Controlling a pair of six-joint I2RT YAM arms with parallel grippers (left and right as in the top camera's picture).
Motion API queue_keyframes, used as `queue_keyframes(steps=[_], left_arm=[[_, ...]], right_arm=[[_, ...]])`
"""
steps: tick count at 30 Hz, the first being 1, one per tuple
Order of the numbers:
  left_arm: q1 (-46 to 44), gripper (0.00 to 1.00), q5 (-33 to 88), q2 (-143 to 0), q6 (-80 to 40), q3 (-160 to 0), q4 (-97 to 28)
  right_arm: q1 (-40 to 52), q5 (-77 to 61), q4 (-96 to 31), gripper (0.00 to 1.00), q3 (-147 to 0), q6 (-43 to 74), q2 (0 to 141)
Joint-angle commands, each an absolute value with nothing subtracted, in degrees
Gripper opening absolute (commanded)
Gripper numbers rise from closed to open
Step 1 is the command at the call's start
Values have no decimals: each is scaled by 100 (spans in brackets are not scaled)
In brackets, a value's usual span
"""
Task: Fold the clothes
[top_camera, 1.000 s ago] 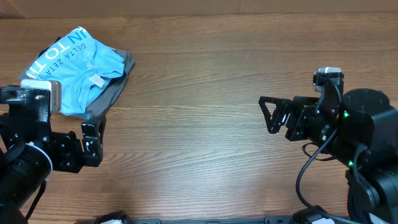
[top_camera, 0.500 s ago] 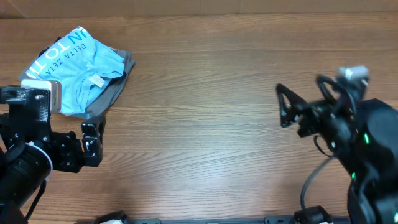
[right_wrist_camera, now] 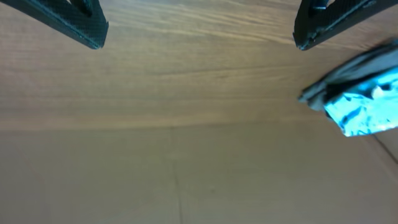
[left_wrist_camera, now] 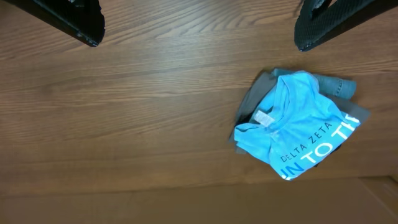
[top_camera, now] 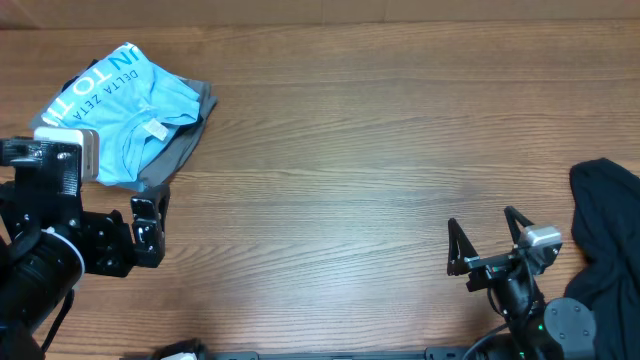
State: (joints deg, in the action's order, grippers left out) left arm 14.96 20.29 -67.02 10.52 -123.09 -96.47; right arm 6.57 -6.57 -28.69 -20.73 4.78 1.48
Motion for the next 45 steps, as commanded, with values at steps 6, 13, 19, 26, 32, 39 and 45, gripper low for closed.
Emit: queue_keyframes(steps=[6, 13, 19, 26, 32, 39, 45], left_arm=[[1470, 100, 1992, -6707, 1118, -12311, -9647], [1470, 100, 1992, -6707, 1118, -12311, -9647], [1470, 100, 1992, -6707, 1116, -12311, -9647], [1470, 100, 1992, -6707, 1118, -12311, -9647], [1470, 100, 1992, -6707, 1118, -12311, -9647], [1426, 100, 1949, -6683, 1118, -12311, -9677], [1420, 100, 2370, -5988, 1114, -10888, -8016]], right_arm=[[410, -648, -1525, 100, -600, 449, 19], [410, -639, -390, 100, -47, 447, 38], [410, -624, -412, 100, -47, 447, 38], [410, -622, -412, 100, -47, 447, 38], [410, -622, -412, 100, -47, 447, 38], [410, -624, -412, 100, -47, 447, 38], [410, -624, -412, 100, -47, 447, 38]])
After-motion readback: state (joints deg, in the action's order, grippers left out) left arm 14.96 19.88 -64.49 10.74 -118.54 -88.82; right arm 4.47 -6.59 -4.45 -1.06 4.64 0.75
